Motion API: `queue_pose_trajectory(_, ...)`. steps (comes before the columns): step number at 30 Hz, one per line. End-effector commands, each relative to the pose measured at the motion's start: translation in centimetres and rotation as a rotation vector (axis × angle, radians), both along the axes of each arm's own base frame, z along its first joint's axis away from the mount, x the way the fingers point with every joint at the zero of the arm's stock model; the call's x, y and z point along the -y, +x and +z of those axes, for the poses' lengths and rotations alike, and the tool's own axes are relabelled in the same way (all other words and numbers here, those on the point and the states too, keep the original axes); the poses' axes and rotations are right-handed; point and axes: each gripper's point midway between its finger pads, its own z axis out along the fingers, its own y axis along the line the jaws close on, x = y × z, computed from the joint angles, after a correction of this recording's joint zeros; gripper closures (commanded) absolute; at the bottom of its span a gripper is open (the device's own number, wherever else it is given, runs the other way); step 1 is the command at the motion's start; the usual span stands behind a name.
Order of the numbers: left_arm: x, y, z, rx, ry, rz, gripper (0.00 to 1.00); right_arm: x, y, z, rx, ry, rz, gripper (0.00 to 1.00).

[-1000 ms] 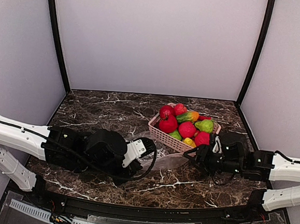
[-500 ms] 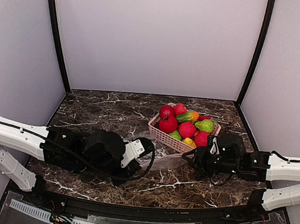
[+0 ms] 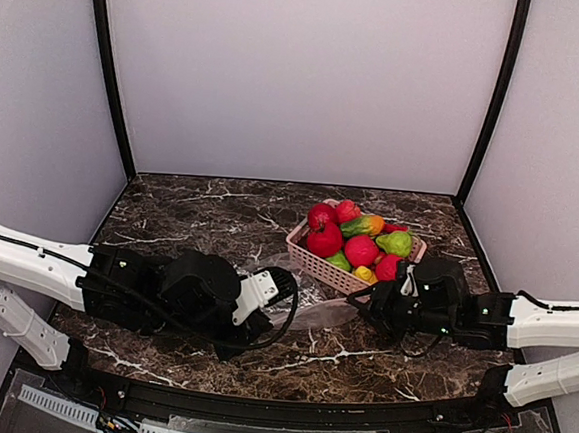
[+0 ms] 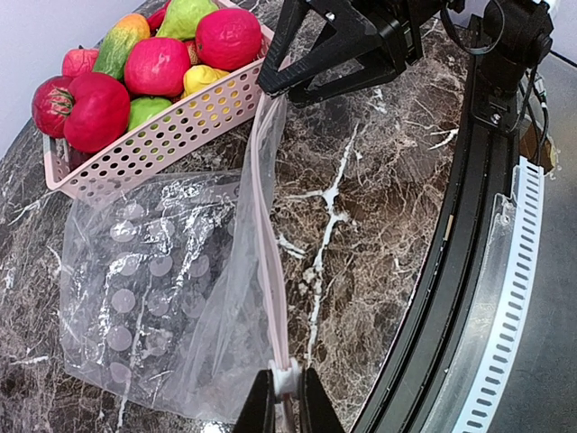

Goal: Place the food in the zip-top bag and seal the zipper
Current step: Pass from the left arm to the right

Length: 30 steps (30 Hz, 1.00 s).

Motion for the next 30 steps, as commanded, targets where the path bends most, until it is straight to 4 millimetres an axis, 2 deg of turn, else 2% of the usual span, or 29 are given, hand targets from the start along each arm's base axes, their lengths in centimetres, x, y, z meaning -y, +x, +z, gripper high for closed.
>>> queue_pose_trajectory(1, -0.3, -0.5, 0.3, -0.014, -0.026, -0.015, 0.99, -0.4, 0.4, -0.1, 0.008, 0.028, -0.020, 0.56)
queue_pose_trajectory(12, 0.1, -0.9, 0.2, -0.038, -0.041, -0.026, 0.99, -0.7, 0.8, -0.4, 0.012, 0.040, -0.040, 0.72)
queue_pose_trajectory(21, 0.6, -1.6, 0.4, -0.085, -0.074, -0.042, 0.97, -1.5, 1.3, 0.1, 0.031, 0.052, -0.031, 0.97)
queue_pose_trajectory(22, 0.7, -1.7, 0.6, -0.094, -0.083, -0.041, 0.89, -1.5, 1.3, 0.2, 0.038, 0.052, -0.027, 1.00)
queue_pose_trajectory(23, 0.9, -1.8, 1.1, -0.100, -0.096, -0.043, 0.77, -1.5, 1.4, 0.3, 0.043, 0.049, -0.023, 1.00)
queue_pose_trajectory(24, 1.0, -1.8, 1.4, -0.110, -0.108, -0.035, 0.71, -1.5, 1.4, 0.4, 0.048, 0.044, -0.020, 1.00)
queue_pose_trajectory(25, 1.2, -1.7, 2.1, -0.111, -0.126, -0.031, 0.58, -1.5, 1.4, 0.5, 0.054, 0.040, -0.016, 1.00)
queue_pose_trajectory(27, 1.6, -1.5, 3.5, -0.118, -0.162, -0.007, 0.41, -1.6, 1.3, 0.9, 0.081, 0.031, 0.002, 1.00)
queue_pose_trajectory(28, 1.7, -1.3, 3.7, -0.135, -0.167, 0.018, 0.37, -1.6, 1.4, 1.2, 0.098, 0.029, 0.013, 1.00)
queue_pose_trajectory(29, 2.0, -1.1, 4.9, -0.132, -0.192, 0.034, 0.28, -1.7, 1.4, 1.5, 0.116, 0.027, 0.023, 1.00)
queue_pose_trajectory(30, 2.2, -0.9, 4.7, -0.147, -0.184, 0.054, 0.25, -1.8, 1.4, 1.9, 0.137, 0.025, 0.034, 1.00)
